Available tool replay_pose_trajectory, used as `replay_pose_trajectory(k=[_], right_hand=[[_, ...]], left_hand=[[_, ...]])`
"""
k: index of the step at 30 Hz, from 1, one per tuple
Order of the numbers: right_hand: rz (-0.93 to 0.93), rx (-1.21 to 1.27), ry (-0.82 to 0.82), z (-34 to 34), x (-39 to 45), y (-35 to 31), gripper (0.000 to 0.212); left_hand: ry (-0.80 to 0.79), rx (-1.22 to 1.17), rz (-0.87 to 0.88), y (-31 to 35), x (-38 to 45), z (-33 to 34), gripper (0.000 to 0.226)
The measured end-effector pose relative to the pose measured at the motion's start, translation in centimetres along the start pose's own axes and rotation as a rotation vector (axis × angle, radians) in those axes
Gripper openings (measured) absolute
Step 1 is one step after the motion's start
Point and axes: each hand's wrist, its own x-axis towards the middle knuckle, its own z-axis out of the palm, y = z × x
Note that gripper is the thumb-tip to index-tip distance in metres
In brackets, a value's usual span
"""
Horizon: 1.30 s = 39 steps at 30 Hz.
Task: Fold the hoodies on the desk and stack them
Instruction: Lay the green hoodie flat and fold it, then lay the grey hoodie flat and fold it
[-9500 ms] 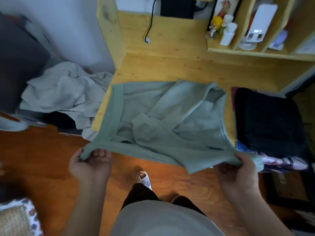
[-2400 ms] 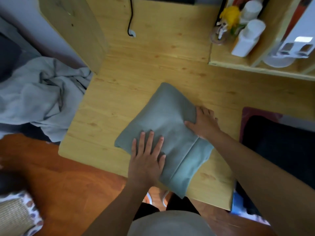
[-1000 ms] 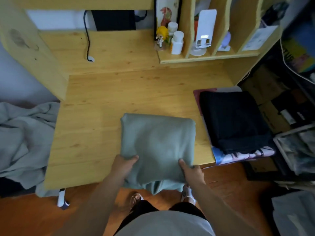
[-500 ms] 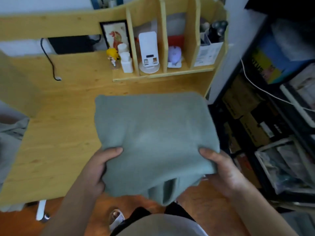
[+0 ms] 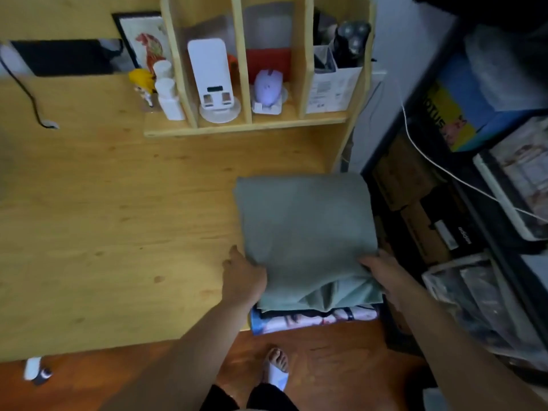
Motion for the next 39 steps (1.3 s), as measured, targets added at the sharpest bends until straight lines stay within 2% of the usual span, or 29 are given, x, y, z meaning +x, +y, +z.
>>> replay_pose_trajectory(k=[1, 3, 4, 6, 7, 9, 12, 15, 19, 23, 27, 30, 34, 37, 39], right_hand=[[0.013, -0.076, 0.025, -0.1, -0.4, -0.9, 0.037], [-0.045, -0.299, 0.18, -0.4, -0.4, -2.8, 0.061], [-0.123, -0.431, 0.285, -0.4, -0.3, -4.0, 0.071], [-0.421, -0.614, 0.435, 1.2, 0.1, -7.1, 0.07], [-0.585, -0.727, 0.47, 2.5, 0.8, -8.8, 0.066], [-0.72, -1.032, 0.459, 4.9, 4.0, -10.3, 0.063], [-0.607, -1.254, 0.403, 6.6, 9.5, -7.9, 0.069], [-0.642, -1.167, 0.464, 6.6, 11.6, -5.6, 0.066], [-0.645, -1.202, 0.448, 6.8, 11.2, -5.8, 0.066], [-0.582, -1.269, 0.455, 7.7, 8.0, -7.2, 0.069], [-0.595, -1.118, 0.485, 8.5, 2.2, -2.8, 0.071], [-0.503, -1.212, 0.378, 7.8, 1.8, 0.7, 0.074], [-0.501, -1.192, 0.382, 7.7, 1.2, -0.1, 0.072], [-0.601, -1.083, 0.44, 10.0, -2.0, -0.9, 0.06], [-0.699, -1.055, 0.388, 13.6, -4.5, -1.2, 0.055]], left_hand=[[0.104, 0.148, 0.117, 0.8, -0.5, -0.2, 0.082], [0.278, 0.414, 0.45, 2.8, -0.9, -0.5, 0.084], [0.318, 0.495, 0.582, 4.1, -0.6, -0.5, 0.08], [0.34, 0.599, 0.713, 6.7, 1.5, 0.2, 0.071], [0.34, 0.653, 0.727, 7.8, 2.9, 0.6, 0.067], [0.305, 0.749, 0.669, 8.6, 6.1, 1.9, 0.063], [0.187, 0.785, 0.51, 6.4, 9.8, 4.0, 0.064], [0.155, 0.718, 0.477, 5.3, 11.4, 4.8, 0.066], [0.13, 0.721, 0.487, 5.4, 11.2, 4.4, 0.068], [0.179, 0.852, 0.46, 6.5, 9.3, 4.0, 0.067], [0.253, 0.785, 0.651, 4.2, 4.4, 5.4, 0.067], [0.142, 0.807, 0.595, -0.1, 3.1, 5.4, 0.073], [0.082, 0.858, 0.589, -1.1, 3.7, 2.2, 0.069], [0.038, 0.86, 0.578, -2.8, 2.0, -1.8, 0.065], [-0.035, 0.866, 0.506, -4.9, 0.4, -5.6, 0.061]])
